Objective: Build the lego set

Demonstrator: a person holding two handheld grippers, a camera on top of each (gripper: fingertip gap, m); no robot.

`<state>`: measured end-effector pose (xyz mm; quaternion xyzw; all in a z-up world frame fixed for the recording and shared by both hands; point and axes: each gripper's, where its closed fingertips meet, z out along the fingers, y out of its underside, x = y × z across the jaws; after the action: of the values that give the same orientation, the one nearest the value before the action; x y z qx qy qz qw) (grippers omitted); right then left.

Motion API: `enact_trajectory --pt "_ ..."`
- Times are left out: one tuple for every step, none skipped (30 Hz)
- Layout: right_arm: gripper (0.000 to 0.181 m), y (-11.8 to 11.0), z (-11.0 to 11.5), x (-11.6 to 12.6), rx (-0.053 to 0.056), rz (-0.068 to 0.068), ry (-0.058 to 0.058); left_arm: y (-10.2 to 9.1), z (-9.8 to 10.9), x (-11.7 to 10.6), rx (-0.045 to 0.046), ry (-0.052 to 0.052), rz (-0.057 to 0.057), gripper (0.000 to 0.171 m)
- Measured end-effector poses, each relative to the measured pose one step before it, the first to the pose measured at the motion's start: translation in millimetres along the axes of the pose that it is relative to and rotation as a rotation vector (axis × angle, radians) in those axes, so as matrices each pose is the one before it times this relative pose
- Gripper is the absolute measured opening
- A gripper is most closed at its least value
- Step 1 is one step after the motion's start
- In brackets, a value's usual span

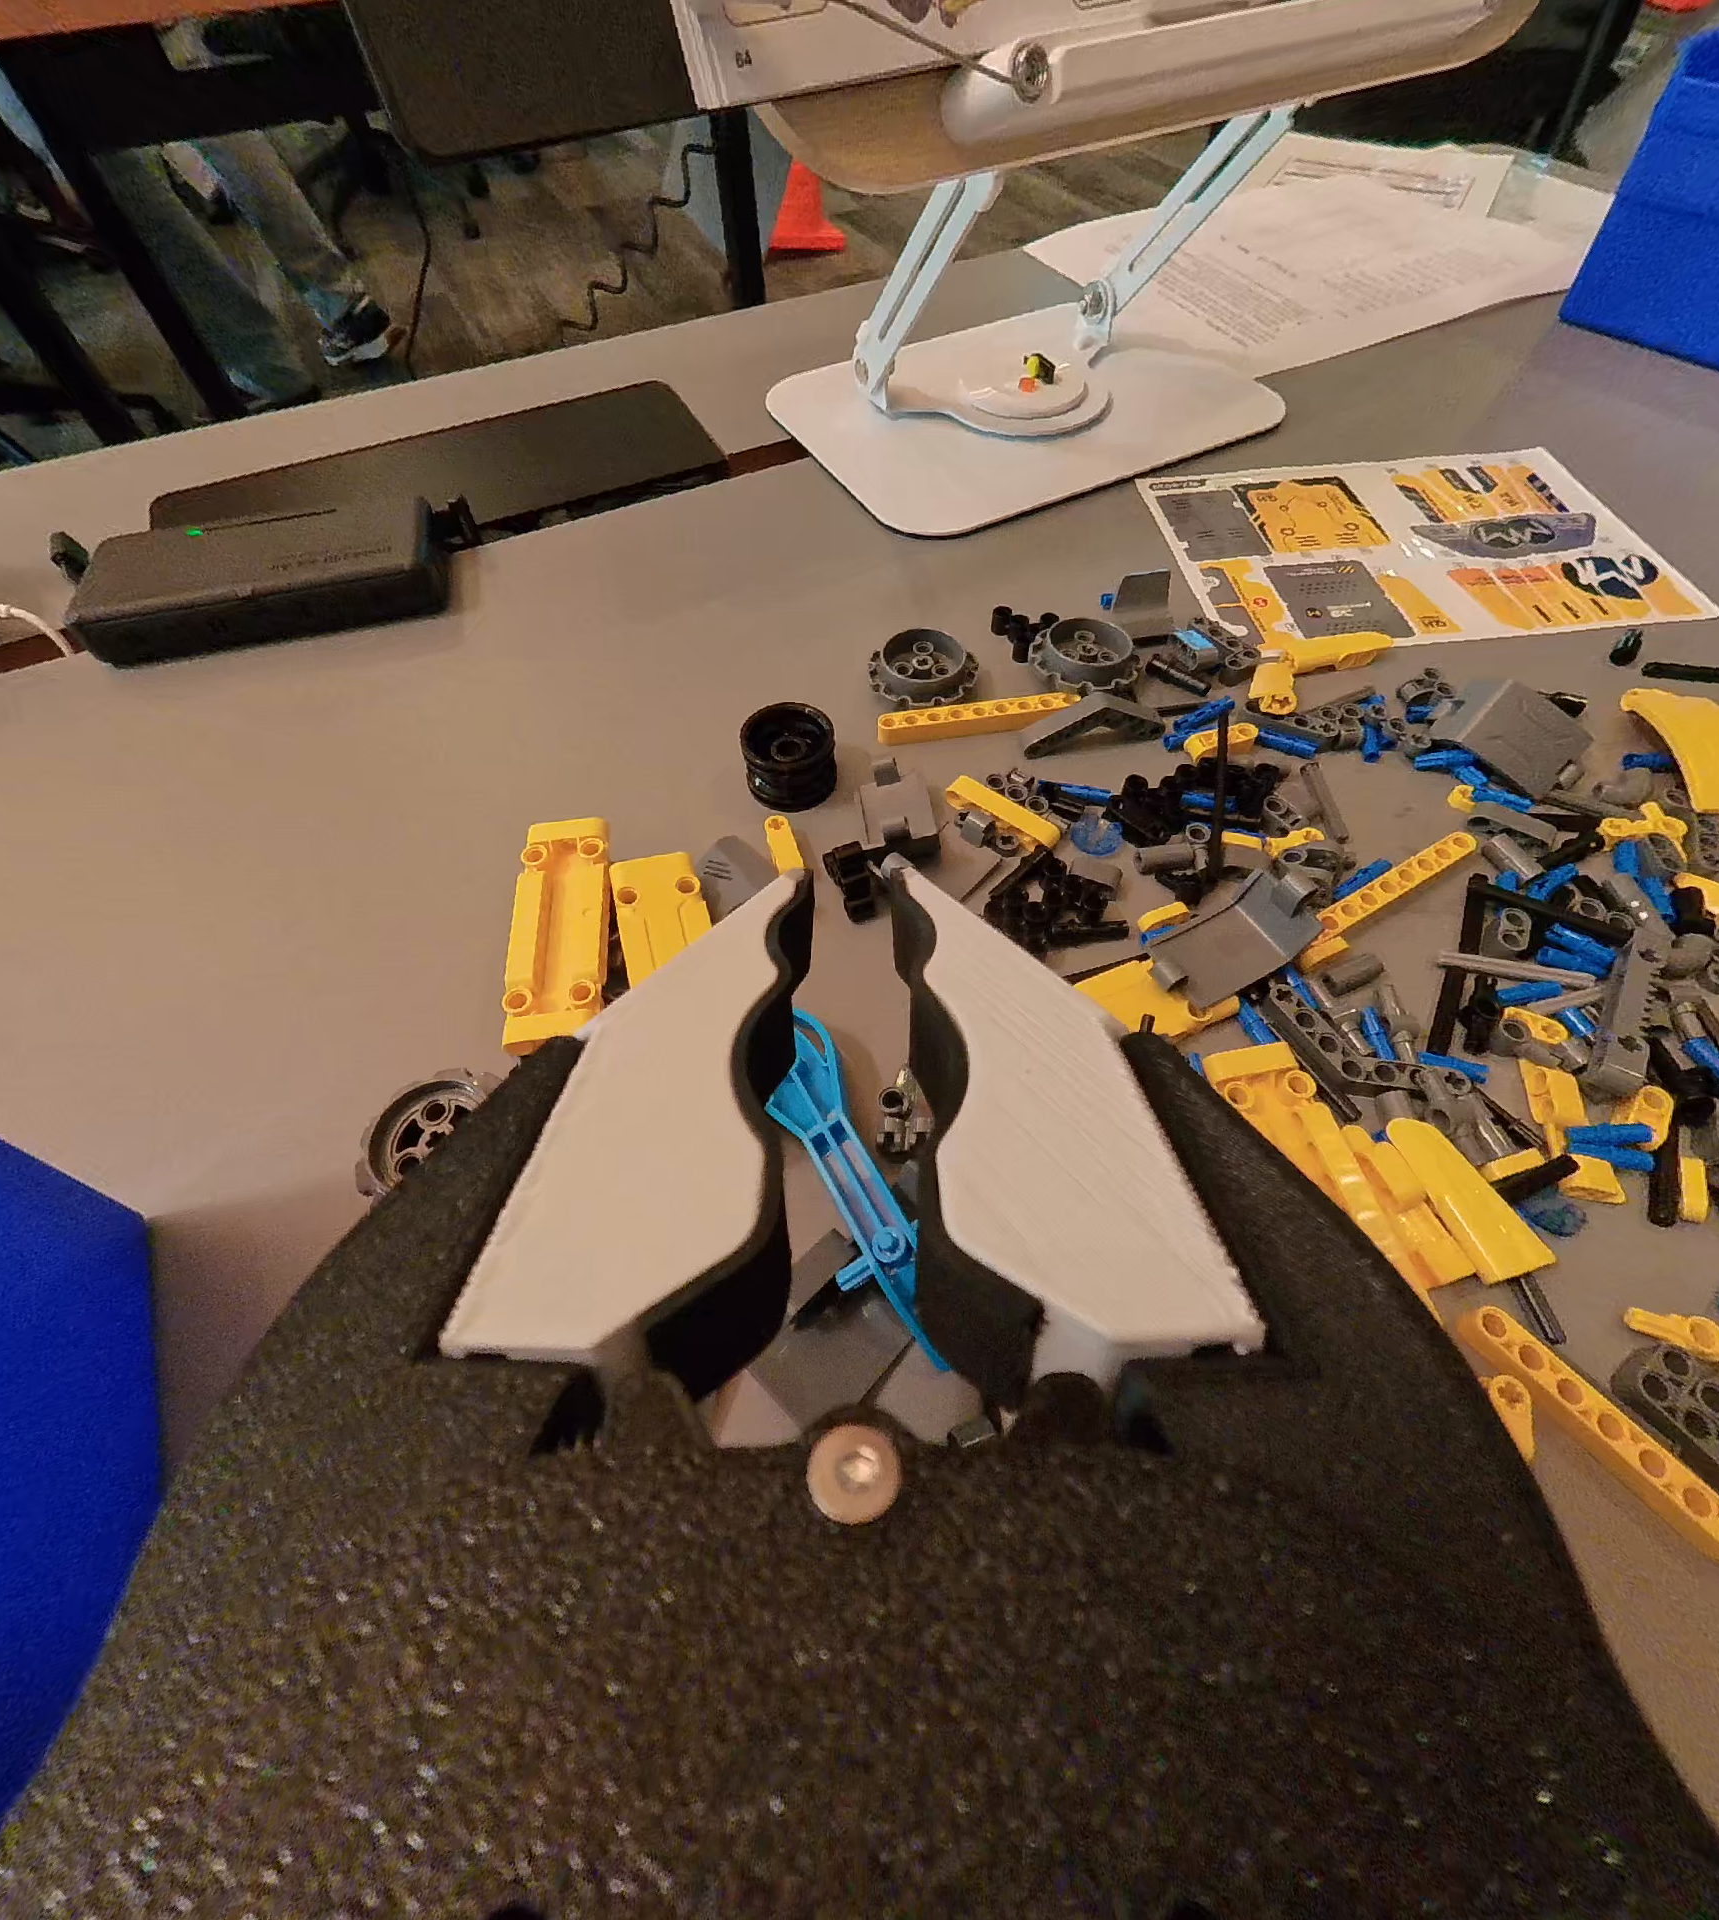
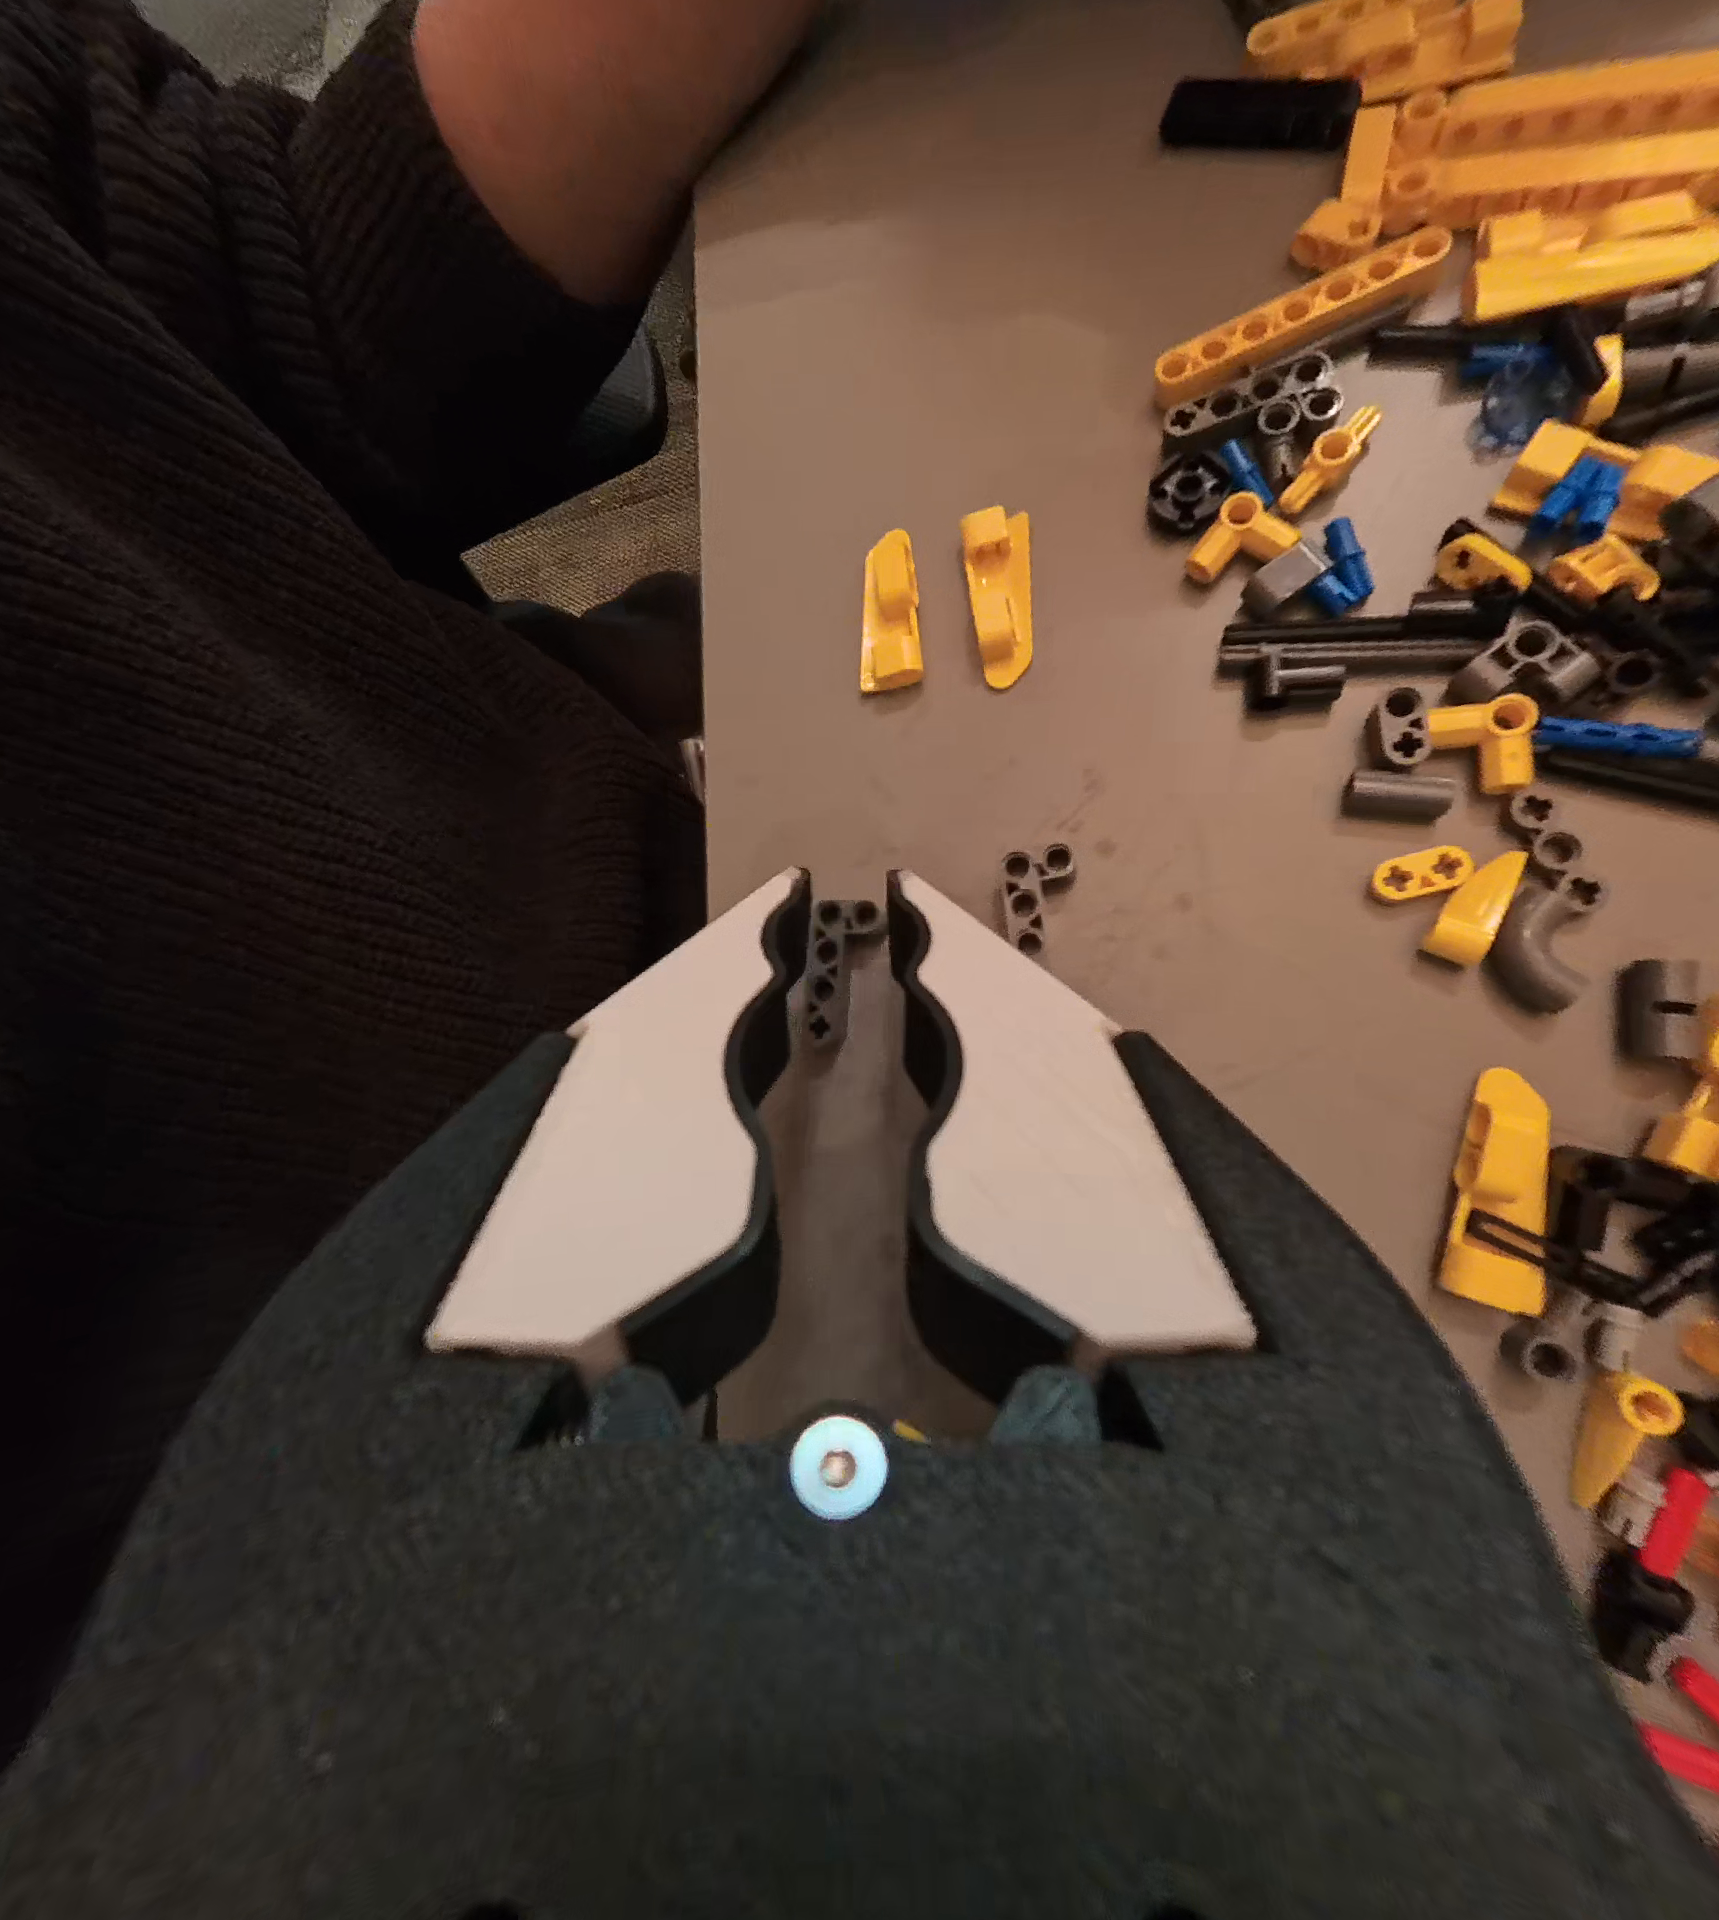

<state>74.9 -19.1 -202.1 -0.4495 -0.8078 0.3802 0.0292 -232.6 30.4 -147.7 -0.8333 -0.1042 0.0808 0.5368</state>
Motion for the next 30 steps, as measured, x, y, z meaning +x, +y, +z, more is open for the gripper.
enact_trajectory --pt "0.015 0.41 -1.43 -2.23 0.0038 -0.0190 0.0041 -0.01 0.05 0.04 -0.00014 -0.0003 0.0007 0.014" --pt "0.015 0.95 -0.97 -2.67 0.0021 -0.0209 0.0045 -0.11 -0.05 0.00 0.00020 -0.0003 0.0008 0.014" --pt "0.015 1.39 -0.49 -2.02 0.0000 -0.0204 0.0106 -0.02 0.06 0.11 -0.00010 0.0001 0.0004 0.014" --pt "0.015 2.01 0.04 -1.33 -0.0055 -0.0190 0.0155 0.02 0.10 0.17 -0.00065 0.0003 0.0004 0.014" --pt "0.015 2.94 0.28 -1.03 -0.0115 -0.0191 0.0164 0.12 0.05 0.16 -0.00038 -0.0001 0.0007 0.014" --pt "0.015 3.39 0.68 -0.22 -0.0160 -0.0193 0.0199 0.10 0.15 0.12 -0.00055 0.0000 0.0005 0.014" --pt "0.015 3.83 1.12 0.50 -0.0195 -0.0191 0.0219 0.10 0.15 0.22 -0.00060 0.0006 0.0002 0.014" --pt "0.014 3.87 1.59 0.03 -0.0205 -0.0193 0.0172 0.17 0.12 0.24 -0.00106 0.0007 0.0001 0.014" --pt "0.014 3.68 2.04 0.33 -0.0213 -0.0179 0.0155 0.30 0.23 0.13 -0.00168 0.0006 0.0005 0.014" --pt "0.014 3.38 2.31 0.97 -0.0213 -0.0158 0.0166 0.45 0.19 -0.05 -0.00190 -0.0001 0.0000 0.014" --pt "0.013 1.82 1.96 1.13 -0.0140 -0.0153 0.0143 0.12 0.07 0.11 -0.00047 -0.0002 -0.0001 0.014" --pt "0.009 -0.92 0.29 1.09 0.0019 -0.0150 0.0108 -0.06 -0.05 0.11 0.00082 0.0002 -0.0001 0.014" --pt "0.008 -1.11 -0.26 1.82 0.0021 -0.0094 0.0086 -0.21 -0.07 0.09 0.00121 0.0002 -0.0001 0.014" --pt "0.008 -0.30 0.14 2.22 -0.0025 -0.0028 0.0052 -0.17 -0.16 -0.01 0.00123 -0.0002 0.0004 0.014" --pt "0.008 -0.20 0.37 1.69 -0.0001 0.0002 -0.0019 -0.11 -0.21 -0.06 0.00083 -0.0007 0.0013 0.014" --pt "0.008 -0.67 0.47 1.16 0.0033 0.0012 -0.0057 -0.12 -0.13 -0.04 0.00062 -0.0007 0.0015 0.014" --pt "0.008 -0.75 0.53 0.88 0.0031 0.0011 -0.0057 -0.17 -0.09 0.07 0.00094 0.0003 0.0005 0.014" --pt "0.008 -0.85 0.54 0.28 0.0017 -0.0011 -0.0054 -0.07 -0.03 0.14 0.00077 0.0010 -0.0003 0.014" --pt "0.008 -0.76 0.54 -0.27 0.0005 -0.0046 -0.0050 -0.10 -0.11 0.09 0.00032 0.0007 -0.0003 0.014" --pt "0.008 -0.61 0.61 -0.33 -0.0008 -0.0062 -0.0012 0.00 -0.07 -0.03 0.00030 0.0001 0.0003 0.014" --pt "0.008 -0.38 0.48 0.22 -0.0020 -0.0052 0.0027 -0.08 -0.04 0.00 -0.00005 0.0001 0.0003 0.014" --pt "0.008 -0.07 0.50 0.30 -0.0023 -0.0029 0.0028 -0.11 -0.10 -0.01 0.00046 0.0003 0.0002 0.014" --pt "0.008 0.01 0.28 0.50 -0.0013 -0.0009 0.0026 -0.26 -0.11 0.01 0.00083 0.0003 0.0002 0.014" --pt "0.008 0.24 0.19 0.82 -0.0001 0.0003 0.0034 -0.19 -0.01 0.15 0.00076 0.0005 0.0002 0.014" --pt "0.008 0.14 -0.03 1.00 0.0013 0.0016 0.0033 -0.02 -0.01 0.10 0.00019 0.0003 0.0004 0.014" --pt "0.008 0.17 -0.07 1.19 0.0019 0.0029 0.0033 0.04 0.03 0.06 -0.00050 -0.0001 0.0006 0.014" --pt "0.008 0.06 -0.12 0.66 0.0022 0.0027 -0.0006 0.08 0.01 0.04 -0.00080 -0.0003 0.0006 0.014" --pt "0.008 0.06 -0.11 0.20 0.0018 0.0018 -0.0028 0.14 0.08 0.01 -0.00064 0.0000 0.0002 0.014" --pt "0.008 0.05 -0.08 -0.18 0.0012 0.0000 -0.0034 0.15 0.01 -0.02 -0.00043 -0.0001 0.0001 0.014" --pt "0.009 -0.15 -0.41 -0.63 0.0011 -0.0020 -0.0036 0.02 -0.01 -0.08 -0.00013 -0.0005 0.0002 0.014"
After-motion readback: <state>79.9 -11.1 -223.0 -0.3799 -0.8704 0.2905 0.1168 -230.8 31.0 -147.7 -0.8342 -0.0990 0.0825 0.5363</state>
